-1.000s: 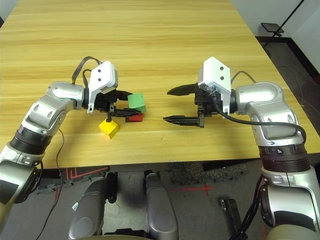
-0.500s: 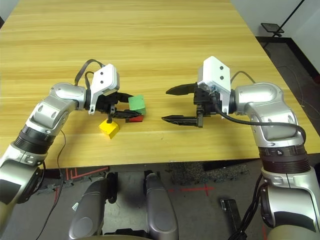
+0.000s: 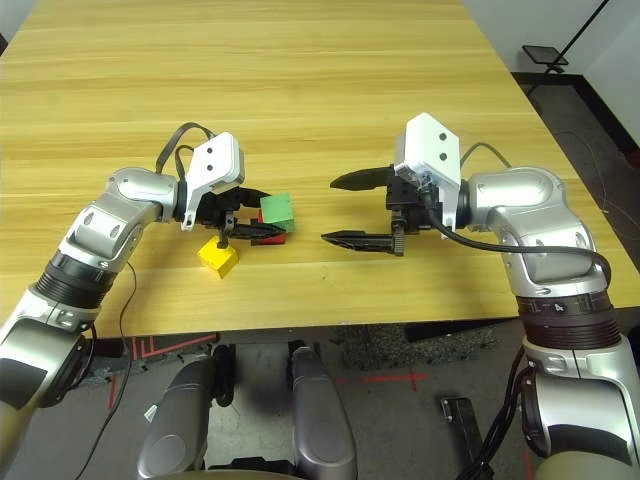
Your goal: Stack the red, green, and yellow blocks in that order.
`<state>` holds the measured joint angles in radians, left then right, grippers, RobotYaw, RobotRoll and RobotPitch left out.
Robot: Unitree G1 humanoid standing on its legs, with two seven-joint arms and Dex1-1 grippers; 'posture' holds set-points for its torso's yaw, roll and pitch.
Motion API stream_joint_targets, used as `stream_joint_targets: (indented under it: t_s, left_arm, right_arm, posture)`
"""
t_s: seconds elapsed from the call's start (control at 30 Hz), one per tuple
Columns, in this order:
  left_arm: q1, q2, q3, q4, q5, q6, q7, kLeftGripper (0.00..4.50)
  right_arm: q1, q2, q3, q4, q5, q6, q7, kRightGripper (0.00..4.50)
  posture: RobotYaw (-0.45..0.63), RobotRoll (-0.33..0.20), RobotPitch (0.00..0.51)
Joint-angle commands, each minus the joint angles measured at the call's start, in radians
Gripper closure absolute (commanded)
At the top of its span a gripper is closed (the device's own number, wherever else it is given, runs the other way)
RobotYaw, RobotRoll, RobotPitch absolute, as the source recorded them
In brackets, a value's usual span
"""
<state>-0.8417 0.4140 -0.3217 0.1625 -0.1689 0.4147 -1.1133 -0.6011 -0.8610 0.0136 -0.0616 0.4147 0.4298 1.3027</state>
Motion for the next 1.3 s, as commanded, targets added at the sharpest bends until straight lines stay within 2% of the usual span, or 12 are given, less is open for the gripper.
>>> stream_joint_targets:
  t_s: [0.03,0.67,0.9,1.13,1.3]
  left_arm:
    - [0.012,-0.003,-0.01,-0.001,0.006,-0.012,-0.011,2.43]
    - [0.008,-0.009,-0.01,0.013,0.012,-0.018,-0.009,2.43]
    - [0.004,-0.019,-0.009,0.016,0.021,-0.02,0.003,0.03]
    - [0.002,-0.01,-0.008,0.019,0.03,-0.017,0.002,0.01]
    - [0.011,0.046,-0.011,-0.028,0.023,0.024,-0.044,0.01]
  right_arm:
    - [0.017,-0.009,-0.012,-0.018,0.015,0.007,0.0,0.0]
    - [0.017,0.0,-0.005,-0.03,0.018,0.015,-0.004,0.0]
    - [0.022,0.002,-0.006,-0.044,0.024,0.026,-0.005,0.0]
    - [0.017,0.004,-0.003,-0.041,0.025,0.028,-0.002,0.0]
    - [0.012,0.008,0.001,-0.033,0.023,0.028,0.001,0.0]
  posture:
    - [0.17,0.084,0.278]
    - [0.17,0.085,0.283]
    - [0.17,0.085,0.284]
    - [0.18,0.087,0.294]
    - [0.19,0.088,0.296]
